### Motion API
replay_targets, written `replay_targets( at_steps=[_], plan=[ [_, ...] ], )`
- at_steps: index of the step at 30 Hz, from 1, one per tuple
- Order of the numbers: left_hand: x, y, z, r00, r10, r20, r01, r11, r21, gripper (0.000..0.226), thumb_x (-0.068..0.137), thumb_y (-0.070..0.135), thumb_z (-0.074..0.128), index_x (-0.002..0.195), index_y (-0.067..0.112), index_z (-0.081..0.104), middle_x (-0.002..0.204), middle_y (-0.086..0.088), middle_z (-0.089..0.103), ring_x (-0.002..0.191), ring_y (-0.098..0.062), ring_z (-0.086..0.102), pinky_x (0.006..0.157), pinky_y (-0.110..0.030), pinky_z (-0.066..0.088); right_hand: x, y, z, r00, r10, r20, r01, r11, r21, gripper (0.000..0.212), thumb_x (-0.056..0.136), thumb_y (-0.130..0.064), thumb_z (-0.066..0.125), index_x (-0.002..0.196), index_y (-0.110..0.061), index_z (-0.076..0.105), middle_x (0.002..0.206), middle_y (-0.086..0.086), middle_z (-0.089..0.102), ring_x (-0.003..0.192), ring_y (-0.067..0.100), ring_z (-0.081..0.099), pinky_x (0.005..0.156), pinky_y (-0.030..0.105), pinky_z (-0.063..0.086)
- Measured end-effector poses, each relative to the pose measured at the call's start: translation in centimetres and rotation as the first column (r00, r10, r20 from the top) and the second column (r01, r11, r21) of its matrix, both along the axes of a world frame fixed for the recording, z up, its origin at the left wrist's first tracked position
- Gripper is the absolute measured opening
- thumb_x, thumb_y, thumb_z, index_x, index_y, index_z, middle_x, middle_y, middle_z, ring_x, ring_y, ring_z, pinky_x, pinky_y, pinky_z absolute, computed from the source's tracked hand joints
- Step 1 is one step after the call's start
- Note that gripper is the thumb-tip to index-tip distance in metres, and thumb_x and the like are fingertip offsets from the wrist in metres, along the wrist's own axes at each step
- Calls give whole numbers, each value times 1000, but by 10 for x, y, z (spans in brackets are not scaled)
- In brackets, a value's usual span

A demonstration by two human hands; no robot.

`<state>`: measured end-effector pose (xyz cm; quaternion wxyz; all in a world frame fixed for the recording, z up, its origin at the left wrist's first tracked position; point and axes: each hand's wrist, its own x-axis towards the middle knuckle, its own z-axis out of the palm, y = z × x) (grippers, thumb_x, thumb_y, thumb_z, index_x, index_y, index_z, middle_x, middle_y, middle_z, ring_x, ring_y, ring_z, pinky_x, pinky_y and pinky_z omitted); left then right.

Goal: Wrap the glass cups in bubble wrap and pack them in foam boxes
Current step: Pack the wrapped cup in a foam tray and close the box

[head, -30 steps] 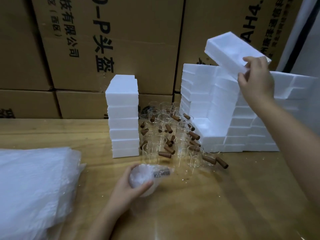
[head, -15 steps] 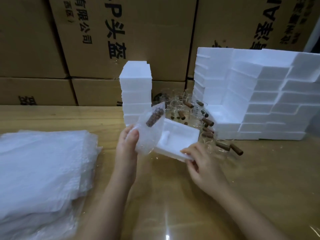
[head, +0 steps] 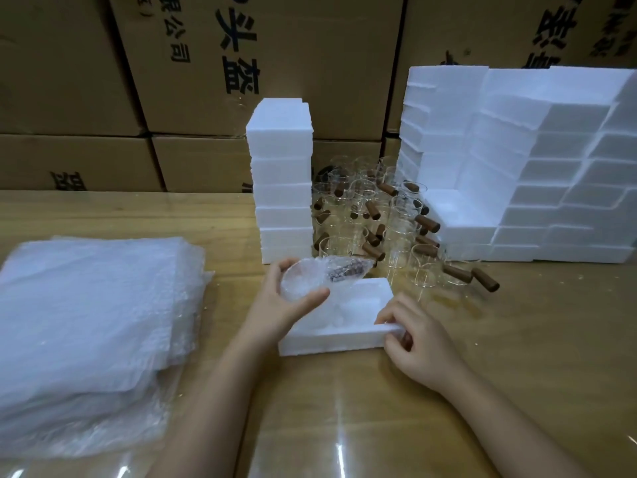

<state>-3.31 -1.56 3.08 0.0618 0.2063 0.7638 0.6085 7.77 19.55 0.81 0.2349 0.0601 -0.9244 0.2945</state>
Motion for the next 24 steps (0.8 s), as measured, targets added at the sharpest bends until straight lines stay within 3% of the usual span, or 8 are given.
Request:
replay_targets(
  at_steps=[2, 5, 10, 14, 17, 21, 24],
  plan=[
    [1, 3, -4, 1000, -10, 3, 10, 999, -41, 65, 59, 58, 80, 112, 48, 44, 126, 24, 46, 109, 18, 42, 80, -3, 31, 0, 0, 0, 1000, 3, 3, -3, 1000, -4, 18, 72, -2, 54, 83, -15, 58, 86, -11, 49, 64, 9, 47, 53, 30, 41],
    [3, 5, -7, 1000, -1, 1, 1, 995, -101, 72, 52, 68, 69, 116, 47, 43, 133, 14, 44, 118, 0, 42, 90, -18, 31, 0, 0, -1, 1000, -6, 9, 7, 1000, -15, 17, 72, -4, 52, 84, -15, 58, 86, -11, 49, 64, 9, 46, 53, 32, 41],
    [0, 0, -14, 999, 2, -49, -12, 977, -214, 80, 54, 70, 66, 126, 40, 45, 135, 8, 40, 128, -7, 37, 108, -29, 28, -1, 1, -2, 999, -4, 36, 5, 1000, -21, 19, 73, -2, 55, 83, -18, 57, 87, -12, 49, 63, 9, 47, 54, 22, 39],
    [-4, -2, -19, 998, -12, -62, -1, 980, -197, 64, 73, 46, 78, 127, 38, 44, 136, 7, 39, 128, -6, 34, 103, -22, 24, -1, 1, -2, 999, -4, 39, 5, 1000, -31, 17, 73, -5, 53, 84, -18, 57, 87, -12, 49, 64, 8, 47, 55, 23, 40],
    [-4, -2, -19, 995, -30, -98, 9, 978, -208, 61, 76, 38, 78, 125, 42, 42, 136, 7, 39, 129, -5, 32, 103, -21, 23, -1, 2, -3, 999, 0, 47, 1, 999, -38, 17, 74, -6, 53, 85, -18, 57, 88, -13, 48, 65, 10, 48, 56, 29, 43],
    [-4, -2, -18, 990, -67, -127, 33, 967, -254, 68, 71, 52, 75, 128, 50, 38, 146, 7, 33, 136, -4, 23, 107, -24, 21, -2, 2, -3, 999, 1, 55, 1, 999, -41, 16, 74, -6, 53, 85, -16, 57, 88, -13, 48, 66, 10, 48, 56, 35, 44],
    [-4, -4, -19, 985, -106, -139, 51, 937, -347, 85, 60, 71, 63, 135, 54, 28, 152, 10, 27, 143, -7, 13, 116, -36, 19, -2, 2, -2, 998, 7, 56, -4, 999, -44, 15, 74, -7, 52, 85, -16, 57, 88, -13, 48, 66, 11, 47, 56, 36, 44]
  ],
)
